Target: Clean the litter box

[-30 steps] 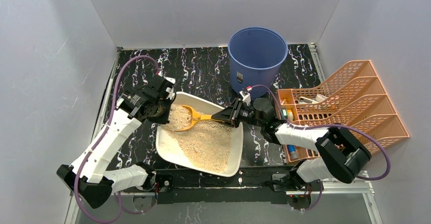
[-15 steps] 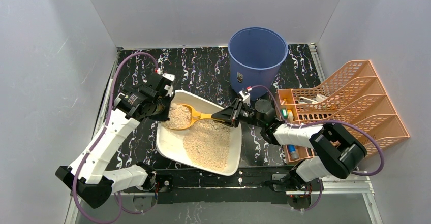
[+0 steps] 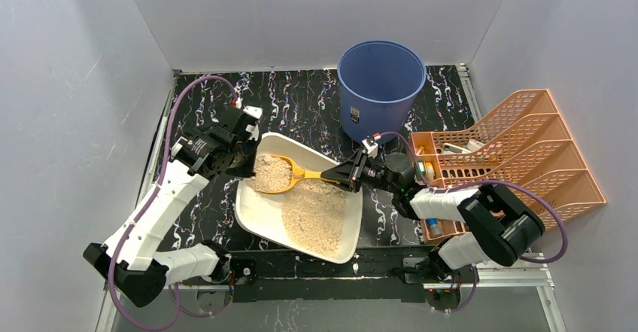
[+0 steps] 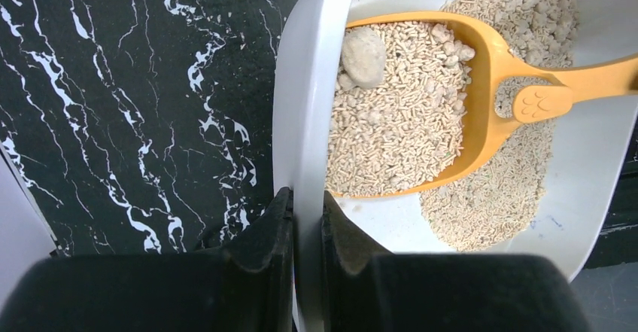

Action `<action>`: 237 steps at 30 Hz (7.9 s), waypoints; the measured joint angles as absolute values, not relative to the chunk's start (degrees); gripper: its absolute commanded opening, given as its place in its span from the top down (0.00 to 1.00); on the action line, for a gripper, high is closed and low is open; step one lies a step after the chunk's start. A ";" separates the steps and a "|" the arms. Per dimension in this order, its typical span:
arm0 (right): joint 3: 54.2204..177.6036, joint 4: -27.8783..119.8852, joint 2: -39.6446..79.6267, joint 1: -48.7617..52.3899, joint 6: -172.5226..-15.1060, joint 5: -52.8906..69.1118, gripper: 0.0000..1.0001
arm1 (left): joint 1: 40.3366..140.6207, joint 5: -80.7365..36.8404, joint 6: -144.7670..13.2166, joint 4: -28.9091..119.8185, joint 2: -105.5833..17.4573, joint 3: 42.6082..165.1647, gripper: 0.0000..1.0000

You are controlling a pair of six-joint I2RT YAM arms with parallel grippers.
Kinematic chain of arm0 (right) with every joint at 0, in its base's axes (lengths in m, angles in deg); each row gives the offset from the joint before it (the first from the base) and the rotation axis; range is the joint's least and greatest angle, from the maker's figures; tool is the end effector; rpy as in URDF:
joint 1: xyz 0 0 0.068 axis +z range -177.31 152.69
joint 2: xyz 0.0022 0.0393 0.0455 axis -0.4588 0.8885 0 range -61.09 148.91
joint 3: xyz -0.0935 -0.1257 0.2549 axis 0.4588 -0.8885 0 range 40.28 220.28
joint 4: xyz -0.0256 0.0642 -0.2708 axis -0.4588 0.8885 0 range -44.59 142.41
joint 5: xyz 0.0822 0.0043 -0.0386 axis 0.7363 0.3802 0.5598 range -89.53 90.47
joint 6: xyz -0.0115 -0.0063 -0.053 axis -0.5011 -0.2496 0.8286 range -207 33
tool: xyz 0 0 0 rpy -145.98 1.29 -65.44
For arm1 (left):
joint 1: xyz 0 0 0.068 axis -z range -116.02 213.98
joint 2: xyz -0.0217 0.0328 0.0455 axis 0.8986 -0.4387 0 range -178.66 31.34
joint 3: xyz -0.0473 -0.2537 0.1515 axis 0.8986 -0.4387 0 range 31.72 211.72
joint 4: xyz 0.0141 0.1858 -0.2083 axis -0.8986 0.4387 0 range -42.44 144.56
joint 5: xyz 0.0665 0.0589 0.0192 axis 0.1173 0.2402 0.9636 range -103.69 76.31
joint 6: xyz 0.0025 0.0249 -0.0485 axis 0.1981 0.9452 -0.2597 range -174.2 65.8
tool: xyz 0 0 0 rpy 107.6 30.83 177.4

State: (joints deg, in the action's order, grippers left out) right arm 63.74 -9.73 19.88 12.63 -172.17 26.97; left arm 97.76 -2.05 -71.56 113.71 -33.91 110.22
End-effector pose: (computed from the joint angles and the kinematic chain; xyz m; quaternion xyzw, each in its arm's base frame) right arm 0.1991 0.1880 0.2061 0.1236 0.7094 0.6743 0.1638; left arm 0.1767 -0.1093 0.4093 0.1027 0.9381 -0.0499 0.3270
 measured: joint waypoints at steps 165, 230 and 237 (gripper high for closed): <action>53.01 8.31 -19.05 0.98 -174.26 32.00 0.99 | 98.33 10.65 -93.79 94.96 -27.09 88.73 0.27; 58.71 7.43 -11.68 6.58 -171.27 27.17 0.99 | 98.33 16.92 -88.85 102.21 -21.36 105.17 0.02; 59.50 10.91 -14.52 7.47 -170.22 26.12 0.99 | 98.33 16.90 -88.83 101.99 -21.45 105.15 0.02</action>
State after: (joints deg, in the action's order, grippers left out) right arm 59.50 10.91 -14.52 7.47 -170.22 26.12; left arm 98.33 16.90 -88.83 101.99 -21.45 105.15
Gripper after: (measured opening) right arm 0.283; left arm 0.981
